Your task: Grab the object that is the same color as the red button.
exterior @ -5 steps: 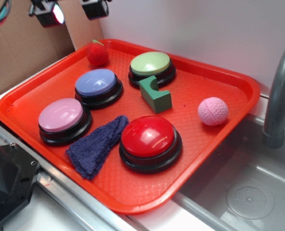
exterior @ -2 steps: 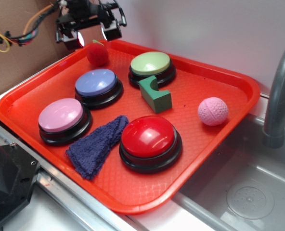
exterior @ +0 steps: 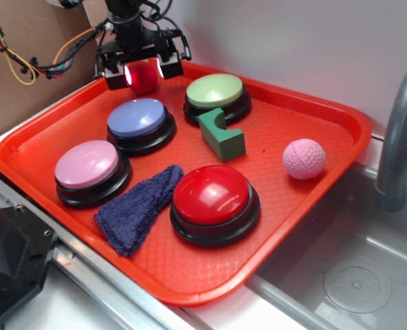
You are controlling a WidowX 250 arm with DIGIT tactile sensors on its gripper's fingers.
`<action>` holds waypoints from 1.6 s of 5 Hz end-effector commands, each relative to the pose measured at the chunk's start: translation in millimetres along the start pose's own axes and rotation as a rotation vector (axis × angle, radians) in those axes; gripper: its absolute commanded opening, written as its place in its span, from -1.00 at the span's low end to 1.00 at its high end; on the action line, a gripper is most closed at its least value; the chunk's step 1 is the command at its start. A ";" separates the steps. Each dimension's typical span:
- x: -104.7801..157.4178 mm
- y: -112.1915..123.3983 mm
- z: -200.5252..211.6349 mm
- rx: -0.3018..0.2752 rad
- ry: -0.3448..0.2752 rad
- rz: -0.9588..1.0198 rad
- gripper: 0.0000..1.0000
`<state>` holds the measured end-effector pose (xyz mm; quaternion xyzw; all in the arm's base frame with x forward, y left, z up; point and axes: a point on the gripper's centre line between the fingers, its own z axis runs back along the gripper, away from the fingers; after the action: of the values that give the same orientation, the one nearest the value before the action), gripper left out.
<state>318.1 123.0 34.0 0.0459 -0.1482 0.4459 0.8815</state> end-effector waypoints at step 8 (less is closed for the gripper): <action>-100.7 5.0 162.7 -0.187 0.220 -0.683 -1.00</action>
<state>219.6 -5.4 142.2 -0.0356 -0.0462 0.1153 0.9916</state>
